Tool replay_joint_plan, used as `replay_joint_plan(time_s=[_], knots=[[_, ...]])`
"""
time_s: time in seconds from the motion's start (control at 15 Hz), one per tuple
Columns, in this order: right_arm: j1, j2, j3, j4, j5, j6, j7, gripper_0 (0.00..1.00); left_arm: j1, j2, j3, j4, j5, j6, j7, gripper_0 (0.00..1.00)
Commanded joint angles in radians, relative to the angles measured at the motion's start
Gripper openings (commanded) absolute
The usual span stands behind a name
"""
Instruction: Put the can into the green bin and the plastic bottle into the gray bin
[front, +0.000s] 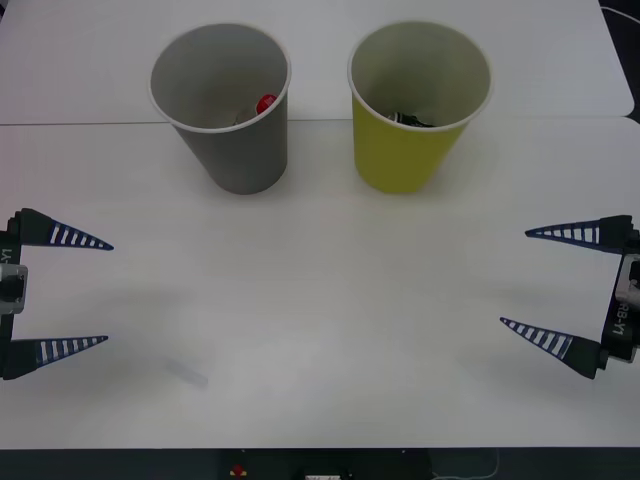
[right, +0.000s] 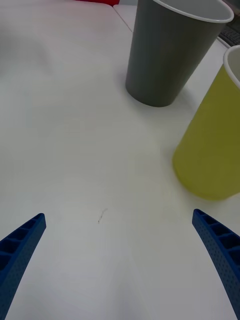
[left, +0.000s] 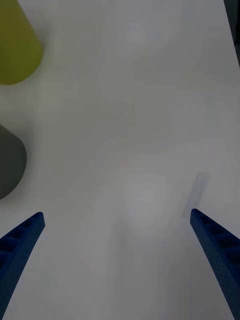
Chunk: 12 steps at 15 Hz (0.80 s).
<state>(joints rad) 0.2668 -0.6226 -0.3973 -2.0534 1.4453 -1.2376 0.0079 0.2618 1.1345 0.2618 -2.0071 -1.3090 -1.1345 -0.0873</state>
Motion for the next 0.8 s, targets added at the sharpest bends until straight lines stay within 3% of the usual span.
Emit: replay_joint_plan(time_s=[0.07, 0.47, 0.8], knots=[[0.0, 0.001, 0.0, 0.082, -0.043, -0.003, 0.095, 1.0, 0.0, 0.0, 0.0, 0.0, 0.0, 0.0, 0.0, 1.0], [-0.026, -0.037, 0.005, 0.084, -0.042, -0.029, 0.066, 1.0, 0.0, 0.0, 0.0, 0.0, 0.0, 0.0, 0.0, 1.0], [-0.12, -0.083, 0.005, 0.176, -0.042, -0.177, 0.038, 1.0, 0.0, 0.0, 0.0, 0.0, 0.0, 0.0, 0.0, 1.0]])
